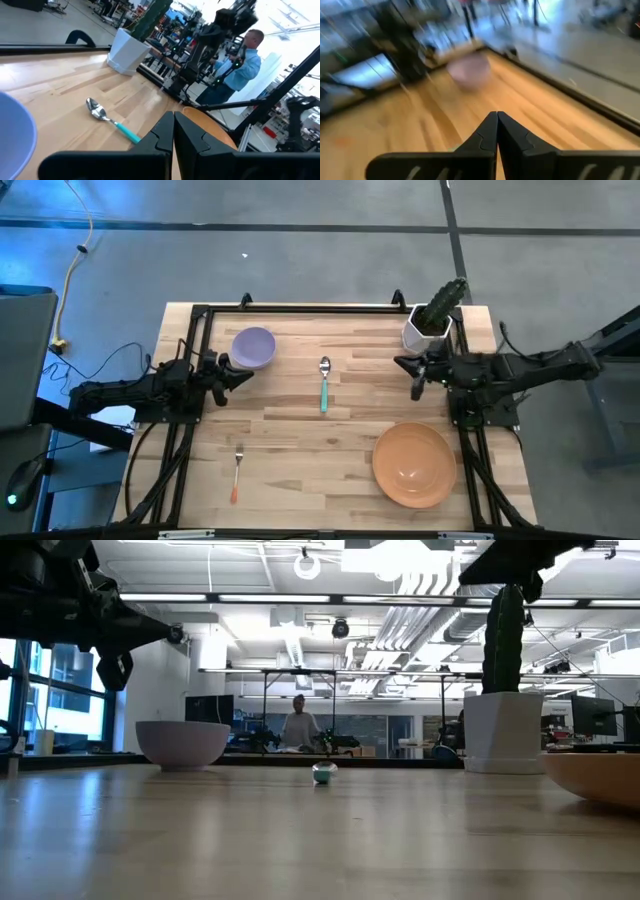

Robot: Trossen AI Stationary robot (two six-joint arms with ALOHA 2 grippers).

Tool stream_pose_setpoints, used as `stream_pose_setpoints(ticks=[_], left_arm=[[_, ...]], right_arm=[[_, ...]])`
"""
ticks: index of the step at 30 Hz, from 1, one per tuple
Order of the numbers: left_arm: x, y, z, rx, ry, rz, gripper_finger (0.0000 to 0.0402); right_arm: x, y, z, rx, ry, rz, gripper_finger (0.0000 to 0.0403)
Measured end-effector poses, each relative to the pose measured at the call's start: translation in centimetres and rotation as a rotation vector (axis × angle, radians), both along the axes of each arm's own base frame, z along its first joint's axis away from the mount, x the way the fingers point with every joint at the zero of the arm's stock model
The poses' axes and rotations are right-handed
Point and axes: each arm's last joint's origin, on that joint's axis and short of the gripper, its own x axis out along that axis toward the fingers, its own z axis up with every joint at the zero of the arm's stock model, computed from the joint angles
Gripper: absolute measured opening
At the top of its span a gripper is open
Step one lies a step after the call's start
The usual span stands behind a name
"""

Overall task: Set table place
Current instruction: Move the orange plate to the bottom center of the table

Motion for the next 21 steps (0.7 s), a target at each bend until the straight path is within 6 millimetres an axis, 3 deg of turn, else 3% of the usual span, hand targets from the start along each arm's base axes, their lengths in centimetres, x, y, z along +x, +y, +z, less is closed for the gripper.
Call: stream_pose_setpoints(ticks=[6, 12, 16, 21], left_arm=[[0.0, 0.0, 0.0, 0.0, 0.002, -0.003, 0.0], [0.0, 0.0, 0.0, 0.003, 0.003, -0.004, 0.0], [0.0, 0.0, 0.0, 0.021, 0.009, -0.004, 0.0], [0.0, 0.0, 0.0, 0.025, 0.01, -0.004, 0.0]], right_arm=[[2.9, 0.6, 0.9, 0.037, 0.407, -0.077, 0.0], [4.6, 1.3, 0.1, 0.188, 0.654, -0.1, 0.0], [4.8, 1.9, -1.3, 0.231, 0.67, -0.105, 0.0], [5.6, 2.4, -3.0, 0.306, 0.562, -0.133, 0.0]])
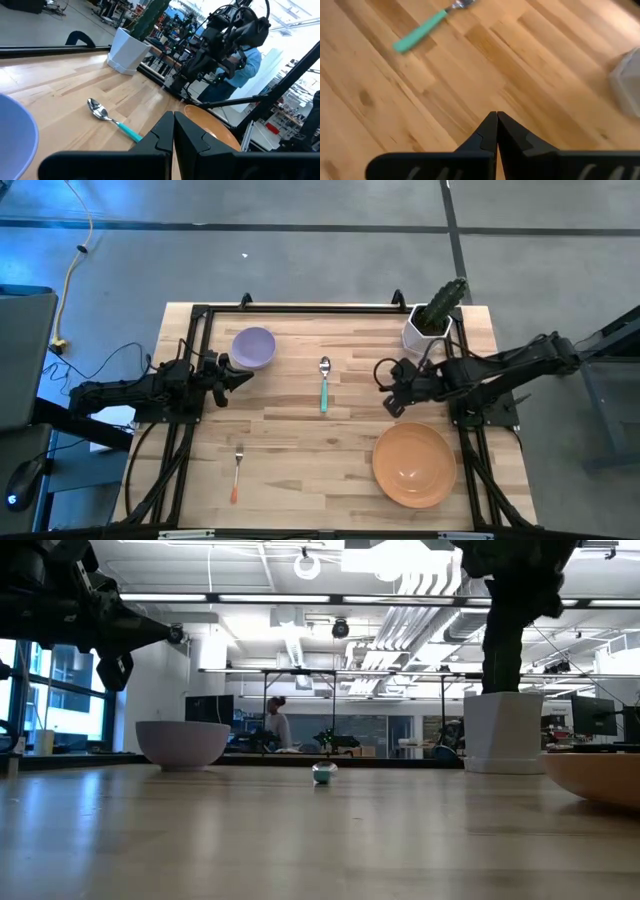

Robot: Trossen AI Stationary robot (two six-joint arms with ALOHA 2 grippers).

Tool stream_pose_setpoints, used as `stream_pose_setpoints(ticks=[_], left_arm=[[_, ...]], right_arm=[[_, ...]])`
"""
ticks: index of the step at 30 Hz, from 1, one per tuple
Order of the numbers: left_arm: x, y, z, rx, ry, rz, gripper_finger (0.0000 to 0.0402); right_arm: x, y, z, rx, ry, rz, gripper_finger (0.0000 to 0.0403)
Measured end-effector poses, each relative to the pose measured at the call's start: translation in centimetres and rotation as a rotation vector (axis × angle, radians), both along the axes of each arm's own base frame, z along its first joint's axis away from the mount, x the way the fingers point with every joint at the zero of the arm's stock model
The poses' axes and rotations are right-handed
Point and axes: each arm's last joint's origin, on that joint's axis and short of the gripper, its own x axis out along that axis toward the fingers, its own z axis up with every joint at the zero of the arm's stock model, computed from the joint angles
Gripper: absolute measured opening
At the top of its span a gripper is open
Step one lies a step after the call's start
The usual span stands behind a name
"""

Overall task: Set table place
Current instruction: Move the orange plate to the bottom center of the table

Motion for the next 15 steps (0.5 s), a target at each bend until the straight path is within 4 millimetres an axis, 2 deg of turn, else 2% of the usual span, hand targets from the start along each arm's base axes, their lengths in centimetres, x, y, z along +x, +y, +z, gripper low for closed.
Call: stream_pose_setpoints(ticks=[5, 9, 15], left_arm=[[0.0, 0.0, 0.0, 0.0, 0.0, 0.0, 0.0], [0.0, 0.0, 0.0, 0.0, 0.0, 0.0, 0.0], [0.0, 0.0, 0.0, 0.001, 0.0, -0.002, 0.0]], right_arm=[[2.4, 0.0, 0.3, -0.002, -0.203, 0.053, 0.0], [5.2, -0.6, 0.2, -0.056, -0.276, 0.116, 0.0], [9.9, -2.2, -3.0, 0.013, -0.201, 0.209, 0.0]])
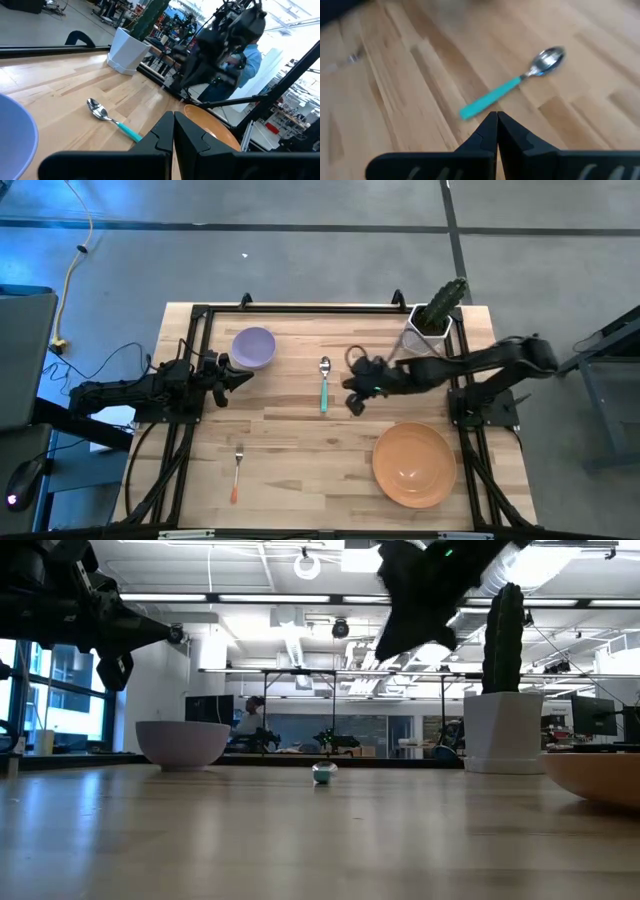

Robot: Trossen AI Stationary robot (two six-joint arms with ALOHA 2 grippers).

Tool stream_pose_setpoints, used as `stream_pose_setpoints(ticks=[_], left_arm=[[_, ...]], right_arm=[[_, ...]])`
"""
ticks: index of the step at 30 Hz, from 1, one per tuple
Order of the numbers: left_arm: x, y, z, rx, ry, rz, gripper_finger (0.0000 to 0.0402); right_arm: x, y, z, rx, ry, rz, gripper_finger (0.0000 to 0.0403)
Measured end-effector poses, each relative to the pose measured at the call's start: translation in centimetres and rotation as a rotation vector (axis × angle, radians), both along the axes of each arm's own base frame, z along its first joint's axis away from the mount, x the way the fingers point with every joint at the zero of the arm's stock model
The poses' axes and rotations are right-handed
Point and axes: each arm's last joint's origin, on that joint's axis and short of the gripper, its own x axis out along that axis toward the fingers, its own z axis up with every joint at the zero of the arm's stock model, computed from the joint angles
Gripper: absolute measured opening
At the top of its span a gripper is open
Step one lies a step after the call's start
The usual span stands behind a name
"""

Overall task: Set table place
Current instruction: Move the orange plate to the bottom center of the table

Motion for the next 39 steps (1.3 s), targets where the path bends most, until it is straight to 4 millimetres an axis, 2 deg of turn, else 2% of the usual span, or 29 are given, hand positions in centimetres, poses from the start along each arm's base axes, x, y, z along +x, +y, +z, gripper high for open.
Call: stream_pose_setpoints(ticks=[5, 14, 18, 23, 30, 33, 39], left_arm=[[0.0, 0.0, 0.0, 0.009, 0.003, 0.001, 0.0], [0.0, 0.0, 0.0, 0.022, 0.007, 0.003, 0.0], [0.0, 0.0, 0.0, 0.023, 0.007, 0.003, 0.0], [0.0, 0.0, 0.0, 0.023, 0.007, 0.003, 0.0], [0.0, 0.0, 0.0, 0.025, 0.008, 0.002, 0.0], [0.0, 0.0, 0.0, 0.024, 0.008, 0.001, 0.0], [0.0, 0.0, 0.0, 0.025, 0.007, 0.001, 0.0]], right_arm=[[3.4, -0.2, -2.5, 0.045, 0.091, 0.133, 0.0], [10.0, -1.2, -4.2, 0.051, 0.113, 0.251, 0.0], [11.8, -0.9, -5.7, 0.069, 0.197, 0.338, 0.0], [12.8, -0.7, -7.9, 0.071, 0.279, 0.38, 0.0], [13.2, -3.7, -9.3, 0.086, 0.301, 0.293, 0.0], [13.0, -4.5, -8.5, 0.081, 0.283, 0.258, 0.0], [12.3, -4.9, -5.5, 0.035, 0.239, 0.207, 0.0]])
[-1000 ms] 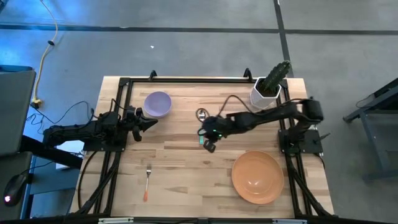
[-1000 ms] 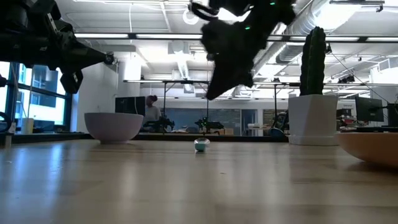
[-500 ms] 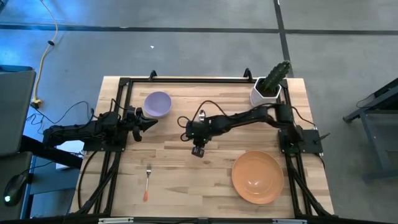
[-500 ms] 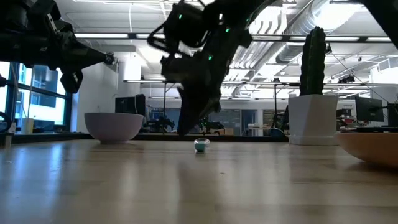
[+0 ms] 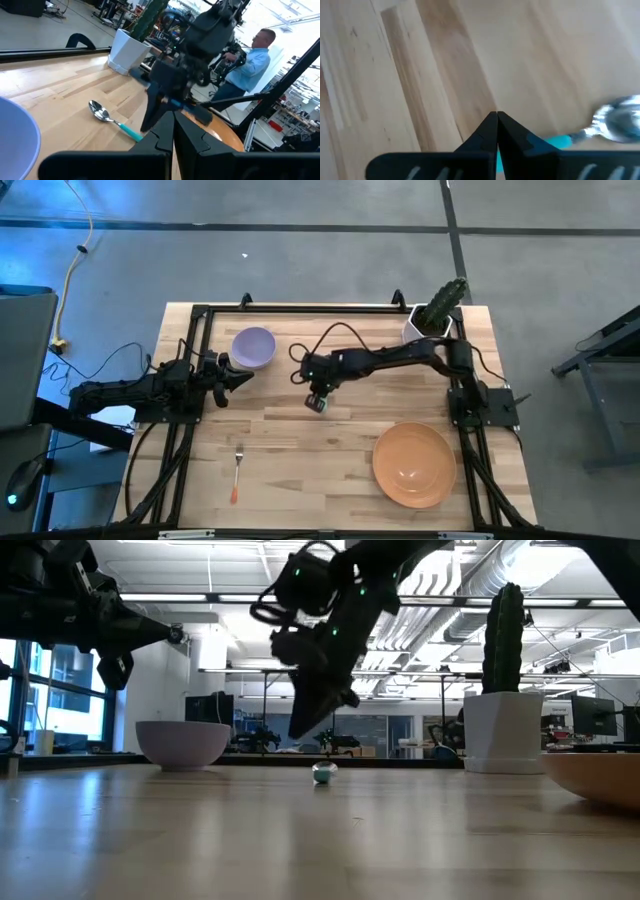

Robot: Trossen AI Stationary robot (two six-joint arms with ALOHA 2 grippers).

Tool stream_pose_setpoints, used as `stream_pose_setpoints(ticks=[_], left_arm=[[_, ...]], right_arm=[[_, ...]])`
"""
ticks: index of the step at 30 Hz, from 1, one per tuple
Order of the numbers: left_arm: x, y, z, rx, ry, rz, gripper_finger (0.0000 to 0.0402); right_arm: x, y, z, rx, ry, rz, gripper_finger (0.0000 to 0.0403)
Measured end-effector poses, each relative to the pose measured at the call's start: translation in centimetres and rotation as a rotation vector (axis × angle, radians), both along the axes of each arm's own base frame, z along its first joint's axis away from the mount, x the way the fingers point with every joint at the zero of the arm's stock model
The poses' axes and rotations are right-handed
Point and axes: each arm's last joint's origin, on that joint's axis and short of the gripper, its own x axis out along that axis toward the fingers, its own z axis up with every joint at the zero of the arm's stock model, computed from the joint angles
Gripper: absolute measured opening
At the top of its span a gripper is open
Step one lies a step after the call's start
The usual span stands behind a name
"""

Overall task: Set table place
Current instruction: Move the orange plate to the bottom center of the table

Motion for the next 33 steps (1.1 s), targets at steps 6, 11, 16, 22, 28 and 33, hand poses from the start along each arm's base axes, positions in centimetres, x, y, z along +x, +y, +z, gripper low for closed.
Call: stream_pose_setpoints(ticks=[6, 11, 16, 22, 28, 33], left_arm=[[0.0, 0.0, 0.0, 0.0, 0.0, -0.001, 0.0], [0.0, 0.0, 0.0, 0.0, 0.0, -0.002, 0.0], [0.0, 0.0, 0.0, 0.0, 0.0, -0.017, 0.0], [0.0, -0.1, 0.0, -0.001, 0.002, -0.027, 0.0], [0.0, -0.1, -0.1, -0.002, 0.006, -0.038, 0.0], [0.1, -0.1, -0.2, -0.01, 0.026, -0.044, 0.0]], right_arm=[[-1.9, -0.3, 2.3, -0.057, 0.062, -0.202, 0.0], [-3.0, -0.3, 3.5, -0.075, 0.092, -0.269, 0.0], [-4.4, 0.9, 3.7, -0.061, 0.202, -0.268, 0.0], [-5.3, 4.0, 3.5, -0.076, 0.297, -0.191, 0.0], [-7.0, 6.7, 4.4, -0.125, 0.376, -0.2, 0.0], [-9.6, 7.5, 8.0, -0.192, 0.319, -0.29, 0.0]])
